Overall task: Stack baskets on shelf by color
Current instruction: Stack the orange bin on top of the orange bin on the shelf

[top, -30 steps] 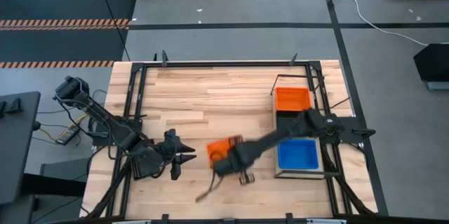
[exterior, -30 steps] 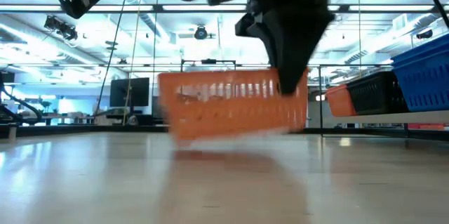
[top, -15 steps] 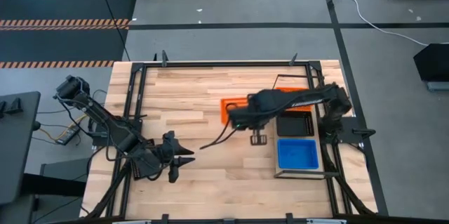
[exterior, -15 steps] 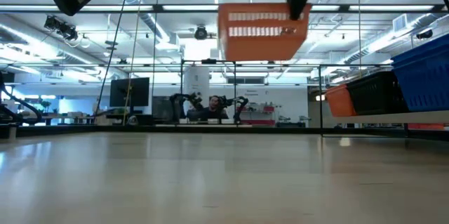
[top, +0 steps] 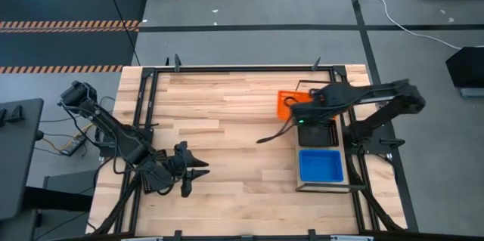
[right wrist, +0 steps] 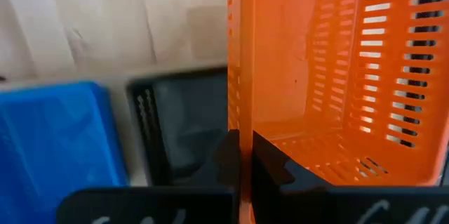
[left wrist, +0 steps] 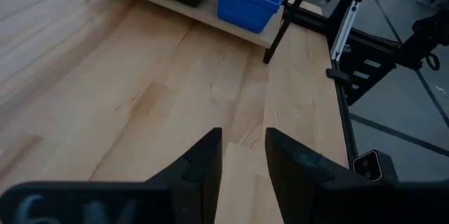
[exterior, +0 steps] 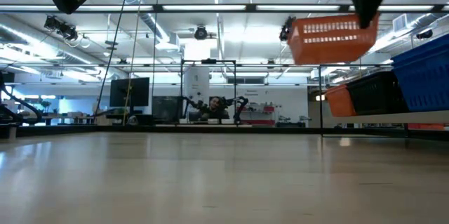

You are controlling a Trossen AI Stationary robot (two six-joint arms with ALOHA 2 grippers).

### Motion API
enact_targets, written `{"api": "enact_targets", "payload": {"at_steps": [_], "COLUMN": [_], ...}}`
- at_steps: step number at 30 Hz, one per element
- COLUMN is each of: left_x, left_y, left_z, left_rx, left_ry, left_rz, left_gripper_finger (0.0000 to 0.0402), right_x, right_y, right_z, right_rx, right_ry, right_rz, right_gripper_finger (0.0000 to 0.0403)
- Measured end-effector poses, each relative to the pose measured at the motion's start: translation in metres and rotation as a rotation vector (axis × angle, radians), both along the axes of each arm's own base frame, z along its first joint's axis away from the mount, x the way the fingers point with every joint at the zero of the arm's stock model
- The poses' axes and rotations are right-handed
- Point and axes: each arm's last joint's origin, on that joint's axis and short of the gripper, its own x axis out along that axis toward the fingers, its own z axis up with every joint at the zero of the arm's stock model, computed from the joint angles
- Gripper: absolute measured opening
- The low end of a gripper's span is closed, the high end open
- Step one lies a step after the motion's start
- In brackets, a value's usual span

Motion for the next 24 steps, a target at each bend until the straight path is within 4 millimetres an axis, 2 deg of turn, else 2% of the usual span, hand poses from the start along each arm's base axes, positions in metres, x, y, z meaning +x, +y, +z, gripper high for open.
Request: {"api": "enact_targets", "payload": {"at_steps": [6, 12, 18, 24], "left_x": [0.000, 0.001, 0.002, 0.002], "left_y": [0.001, 0.001, 0.000, 0.000], "left_z": [0.000, 0.001, 0.005, 0.005], "left_rx": [0.018, 0.068, 0.115, 0.117], "left_ry": [-0.012, -0.017, -0.050, -0.054], "left_rz": [0.027, 0.008, 0.000, 0.000], "left_gripper_finger": [0.0117, 0.0116, 0.0117, 0.0117], "right_x": [-0.047, -0.083, -0.098, -0.097], "right_y": [-0.008, -0.019, -0.026, -0.030], "right_z": [-0.006, -0.023, -0.045, -0.062], "right_rx": [-0.035, -0.062, -0.068, -0.070], "right_ry": [-0.047, -0.033, 0.004, 0.020], "right_rz": [0.006, -0.015, 0.001, 0.016], "right_gripper_finger": [0.0014, 0.0014, 0.0014, 0.0018]}}
